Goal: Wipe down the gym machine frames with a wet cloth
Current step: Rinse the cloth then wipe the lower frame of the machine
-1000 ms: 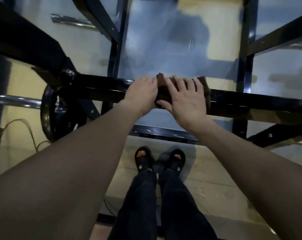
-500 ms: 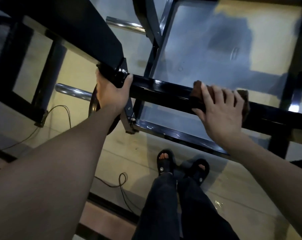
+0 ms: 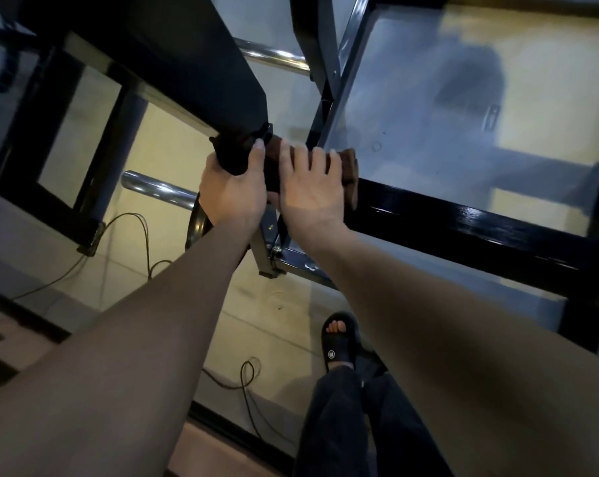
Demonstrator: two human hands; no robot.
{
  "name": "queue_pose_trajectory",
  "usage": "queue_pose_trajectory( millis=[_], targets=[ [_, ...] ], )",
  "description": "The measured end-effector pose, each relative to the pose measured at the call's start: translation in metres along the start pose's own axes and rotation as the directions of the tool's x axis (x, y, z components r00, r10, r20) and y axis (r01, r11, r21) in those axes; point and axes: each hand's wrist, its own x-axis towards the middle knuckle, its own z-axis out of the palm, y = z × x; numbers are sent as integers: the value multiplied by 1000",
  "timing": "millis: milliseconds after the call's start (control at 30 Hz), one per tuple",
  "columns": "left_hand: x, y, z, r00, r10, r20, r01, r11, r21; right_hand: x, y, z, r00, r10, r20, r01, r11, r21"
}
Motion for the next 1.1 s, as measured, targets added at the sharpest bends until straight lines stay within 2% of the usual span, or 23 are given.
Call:
queue_pose_trajectory(
  millis=[100, 200, 300, 367, 433, 500, 533, 600, 667, 767, 867, 900, 933, 967, 1033, 1100],
  targets=[
    [-3, 1, 4, 1000, -10, -17, 9, 998, -62, -7, 7, 0, 1000, -9, -21, 9, 1000, 13],
    [-10, -4, 15, 998, -49, 30, 53, 986, -158, -18, 22, 0, 996, -56, -69, 56, 998, 0],
    [-30, -13, 31, 970, -233, 75, 237, 970, -47, -45, 56, 0, 987, -109, -115, 107, 994, -29],
    [-52, -17, 42, 953, -296, 60, 293, 955, 54, -66, 86, -4, 987, -100, -129, 96, 995, -40],
    [-79, -17, 50, 973, -229, 8, 225, 960, 170, -89, 119, -9, 988, -81, -132, 75, 996, -52],
    [-103, -14, 55, 1000, -17, -15, 21, 953, 301, -112, 151, -14, 990, -67, -121, 59, 996, -66],
    [-113, -9, 57, 992, 121, 26, -123, 927, 354, -124, 168, -17, 992, -49, -114, 41, 996, -74],
    [-131, 5, 66, 901, 384, 204, -434, 808, 398, -150, 202, -24, 995, 11, -100, -19, 996, -82],
    [-144, 20, 79, 727, 536, 430, -682, 642, 351, -182, 239, -30, 993, 85, -77, -92, 990, -103],
    [-153, 39, 107, 465, 538, 704, -882, 352, 313, -232, 304, -40, 984, 166, -56, -173, 975, -142],
    [-169, 55, 144, 223, 402, 888, -973, 30, 230, -271, 360, -53, 977, 215, 3, -214, 970, -119],
    [-173, 60, 153, 182, 361, 914, -979, -23, 204, -273, 371, -54, 972, 232, 31, -230, 971, -66],
    [-182, 66, 162, 161, 335, 929, -983, -32, 182, -277, 378, -55, 964, 260, 60, -260, 966, -8],
    [-189, 70, 168, 167, 321, 932, -984, 0, 176, -278, 380, -55, 954, 290, 76, -294, 955, 45],
    [-198, 77, 177, 231, 321, 919, -972, 108, 207, -277, 372, -51, 939, 339, 59, -343, 935, 92],
    [-202, 80, 175, 266, 288, 920, -961, 155, 229, -276, 354, -46, 937, 350, -3, -349, 937, 8]
  ],
)
